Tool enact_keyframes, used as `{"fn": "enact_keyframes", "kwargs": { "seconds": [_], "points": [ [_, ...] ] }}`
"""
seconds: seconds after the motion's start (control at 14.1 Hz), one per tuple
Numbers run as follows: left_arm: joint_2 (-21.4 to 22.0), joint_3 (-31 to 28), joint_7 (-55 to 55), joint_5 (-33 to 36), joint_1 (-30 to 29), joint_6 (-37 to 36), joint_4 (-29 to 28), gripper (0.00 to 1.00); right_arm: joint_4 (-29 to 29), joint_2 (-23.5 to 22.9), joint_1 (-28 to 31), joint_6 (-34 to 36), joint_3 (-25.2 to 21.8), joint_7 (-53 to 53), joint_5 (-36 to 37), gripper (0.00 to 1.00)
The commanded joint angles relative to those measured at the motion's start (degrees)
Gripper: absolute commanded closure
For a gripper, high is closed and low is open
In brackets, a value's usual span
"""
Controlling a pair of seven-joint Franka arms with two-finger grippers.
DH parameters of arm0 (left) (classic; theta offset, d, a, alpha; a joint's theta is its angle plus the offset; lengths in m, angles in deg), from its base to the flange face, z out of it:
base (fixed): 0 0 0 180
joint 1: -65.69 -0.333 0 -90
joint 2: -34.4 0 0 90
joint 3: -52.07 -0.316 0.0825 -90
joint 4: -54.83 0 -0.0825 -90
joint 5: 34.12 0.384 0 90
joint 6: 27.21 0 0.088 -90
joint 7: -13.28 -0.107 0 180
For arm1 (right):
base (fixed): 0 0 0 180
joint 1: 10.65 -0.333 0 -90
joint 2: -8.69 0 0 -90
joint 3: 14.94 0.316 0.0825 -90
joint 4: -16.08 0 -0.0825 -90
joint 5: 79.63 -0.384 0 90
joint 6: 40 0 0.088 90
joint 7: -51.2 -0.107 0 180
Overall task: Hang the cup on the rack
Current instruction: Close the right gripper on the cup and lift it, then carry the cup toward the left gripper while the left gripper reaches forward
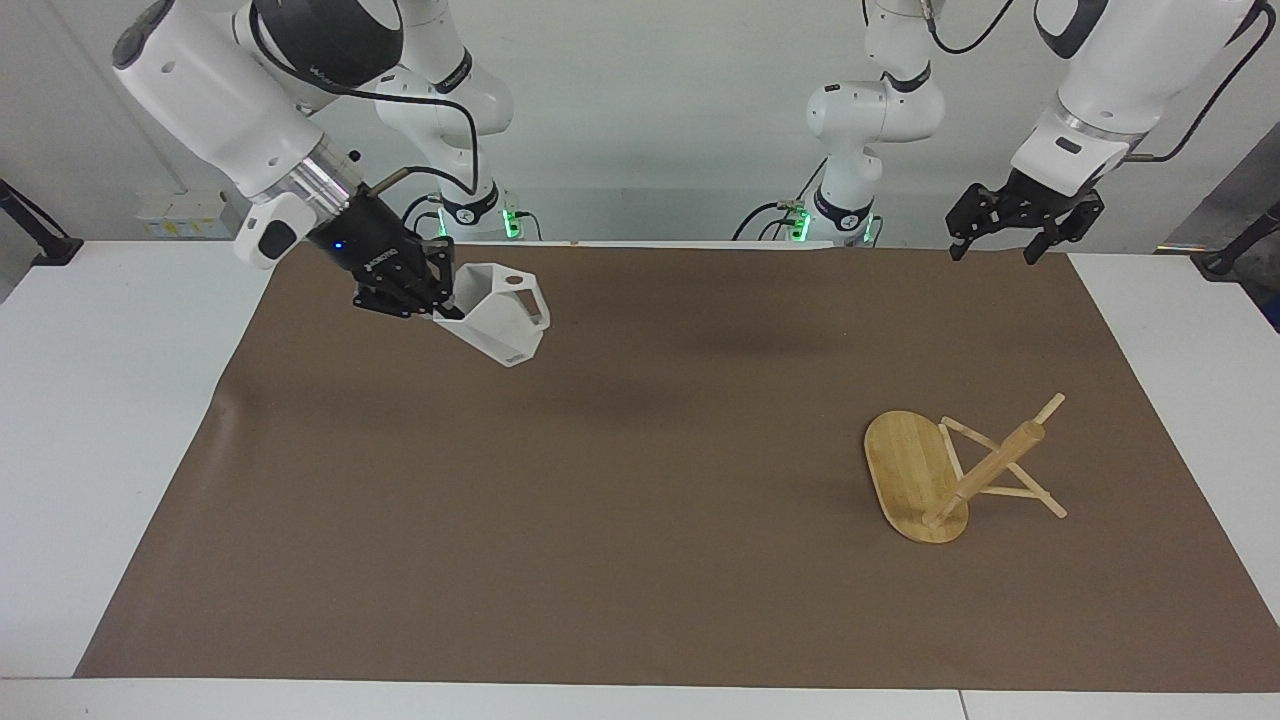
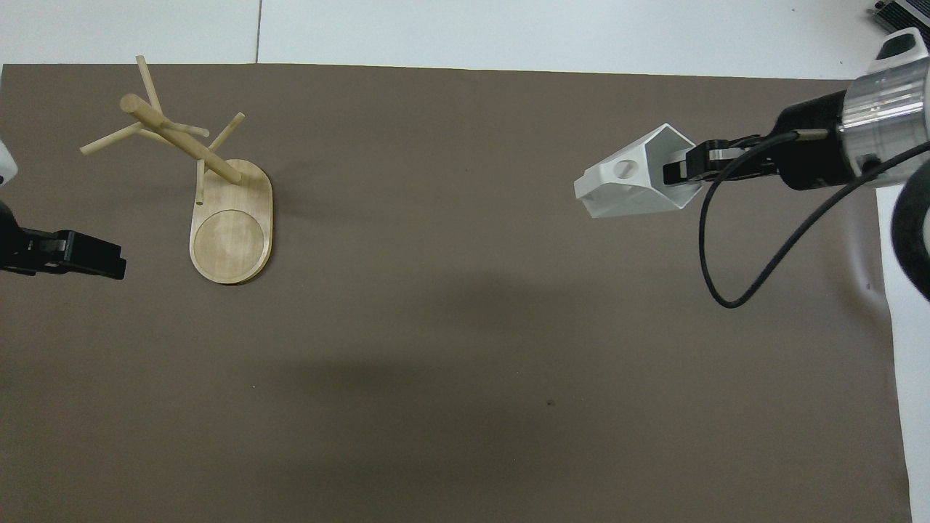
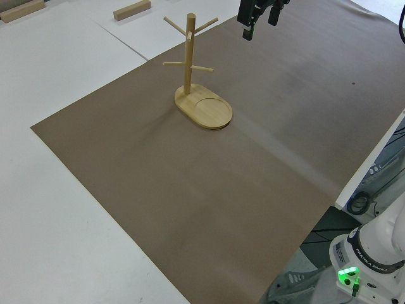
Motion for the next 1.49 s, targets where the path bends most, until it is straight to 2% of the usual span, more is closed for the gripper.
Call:
{"fn": "enact_keyframes", "kwargs": {
  "seconds": [0.0, 0.14, 0.35, 0.5, 0.78, 0.92, 1.06, 1.2, 1.42],
  "points": [
    [1.4, 0.1, -0.2, 0.5, -0.3, -1.2, -1.1, 0.0, -0.2, -0.6, 0.4, -1.7, 4.8, -6.4, -4.8, 1.0],
    [1.7, 0.2, -1.9, 0.5, 0.3, -0.6, -1.7, 0.0, 0.5, -0.3, -1.7, -3.6, 5.3, -10.9, -9.1, 1.0],
    [2.4, 0.2, -10.5, 0.3, 0.1, 5.0, -4.3, 0.0, 1.4, -0.7, -4.8, -4.5, 5.3, -12.6, -13.8, 1.0],
    [2.4, 0.2, -16.1, -3.1, -0.3, 7.4, -4.6, 0.0, 2.5, -1.2, -6.0, -6.0, 5.3, -12.5, -17.9, 1.0],
    [2.4, 0.1, -33.0, -6.2, 0.3, 7.5, -4.7, 0.0, 2.7, -3.2, -8.8, -10.4, 5.3, -12.6, -24.7, 1.0],
    [3.0, 0.1, -43.2, -9.7, 0.4, 7.2, -5.9, 0.0, 3.1, -3.2, -9.0, -10.9, 5.3, -12.7, -25.0, 1.0],
    [4.4, 0.4, -51.4, -10.3, 0.7, 7.1, -8.6, 0.0, 3.1, -3.3, -9.2, -10.9, 5.3, -12.7, -25.6, 1.0],
    [4.8, 0.4, -55.2, -13.9, 0.7, 7.4, -9.1, 0.0, 3.1, -3.8, -10.6, -11.2, 5.3, -12.7, -27.9, 1.0],
    [4.3, 1.2, -57.2, -17.0, 2.1, 9.0, -8.4, 0.0, 3.8, -4.4, -14.9, -19.6, 5.3, -14.8, -30.1, 1.0]
  ]
}}
